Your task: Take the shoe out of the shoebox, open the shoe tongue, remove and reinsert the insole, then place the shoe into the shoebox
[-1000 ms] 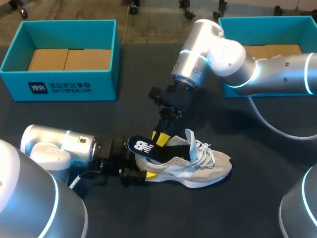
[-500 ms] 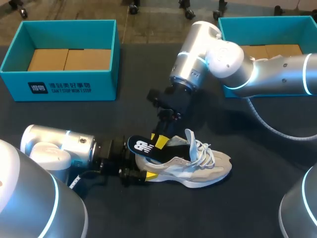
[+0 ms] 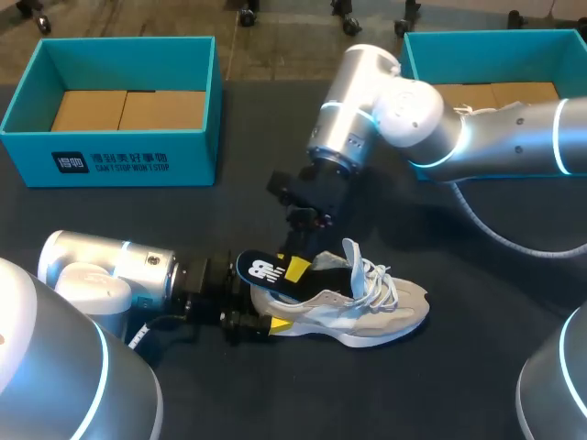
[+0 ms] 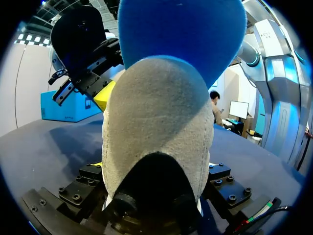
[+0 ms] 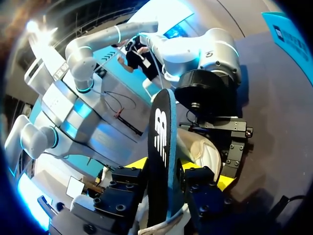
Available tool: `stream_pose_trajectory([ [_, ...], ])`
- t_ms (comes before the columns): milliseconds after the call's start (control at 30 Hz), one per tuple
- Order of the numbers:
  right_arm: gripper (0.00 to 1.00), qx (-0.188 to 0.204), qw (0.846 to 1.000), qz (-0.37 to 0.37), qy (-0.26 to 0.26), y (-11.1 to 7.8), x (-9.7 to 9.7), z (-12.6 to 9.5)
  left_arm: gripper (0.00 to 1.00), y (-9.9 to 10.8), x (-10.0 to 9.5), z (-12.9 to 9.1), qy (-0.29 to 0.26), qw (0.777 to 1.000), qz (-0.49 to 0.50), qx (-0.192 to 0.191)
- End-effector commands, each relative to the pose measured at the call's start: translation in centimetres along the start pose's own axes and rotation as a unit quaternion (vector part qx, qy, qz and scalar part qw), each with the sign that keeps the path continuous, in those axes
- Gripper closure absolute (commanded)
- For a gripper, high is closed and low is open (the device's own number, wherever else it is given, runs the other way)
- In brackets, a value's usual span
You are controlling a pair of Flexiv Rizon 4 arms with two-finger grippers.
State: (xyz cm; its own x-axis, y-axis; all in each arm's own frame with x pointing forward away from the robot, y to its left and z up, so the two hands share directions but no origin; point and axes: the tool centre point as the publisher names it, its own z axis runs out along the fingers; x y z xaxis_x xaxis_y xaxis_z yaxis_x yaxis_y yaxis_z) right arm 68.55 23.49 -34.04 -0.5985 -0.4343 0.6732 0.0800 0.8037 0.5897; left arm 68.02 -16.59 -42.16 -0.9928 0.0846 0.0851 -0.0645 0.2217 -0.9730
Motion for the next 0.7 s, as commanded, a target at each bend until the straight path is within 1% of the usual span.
stream_pose_trajectory([
  [33, 0.65, 0.005, 1.0, -0.003, 0.005, 0.3, -0.3, 0.2, 1.0, 0.4, -0.3, 0.2, 0.0, 1.0, 0.0, 0.0],
  [167, 0.69, 0.007, 1.0, -0.005, 0.008, 0.4, -0.3, 0.3, 1.0, 0.4, -0.3, 0.2, 0.0, 1.0, 0.0, 0.0],
  [200, 0.93, 0.006, 1.0, -0.008, 0.012, 0.4, -0.3, 0.5, 1.0, 0.4, -0.3, 0.2, 0.0, 1.0, 0.0, 0.0],
  [233, 1.0, 0.006, 1.0, -0.009, 0.013, 0.3, -0.2, 0.6, 1.0, 0.4, -0.3, 0.2, 0.0, 1.0, 0.0, 0.0],
  [433, 1.0, 0.01, 1.0, -0.024, 0.013, 0.6, 0.4, 0.9, 1.0, 0.4, -0.3, 0.2, 0.0, 1.0, 0.0, 0.0],
  [700, 1.0, 0.04, 0.997, -0.063, 0.01, 3.1, 1.4, 0.1, 1.0, 0.4, -0.3, 0.2, 0.0, 1.0, 0.0, 0.0],
])
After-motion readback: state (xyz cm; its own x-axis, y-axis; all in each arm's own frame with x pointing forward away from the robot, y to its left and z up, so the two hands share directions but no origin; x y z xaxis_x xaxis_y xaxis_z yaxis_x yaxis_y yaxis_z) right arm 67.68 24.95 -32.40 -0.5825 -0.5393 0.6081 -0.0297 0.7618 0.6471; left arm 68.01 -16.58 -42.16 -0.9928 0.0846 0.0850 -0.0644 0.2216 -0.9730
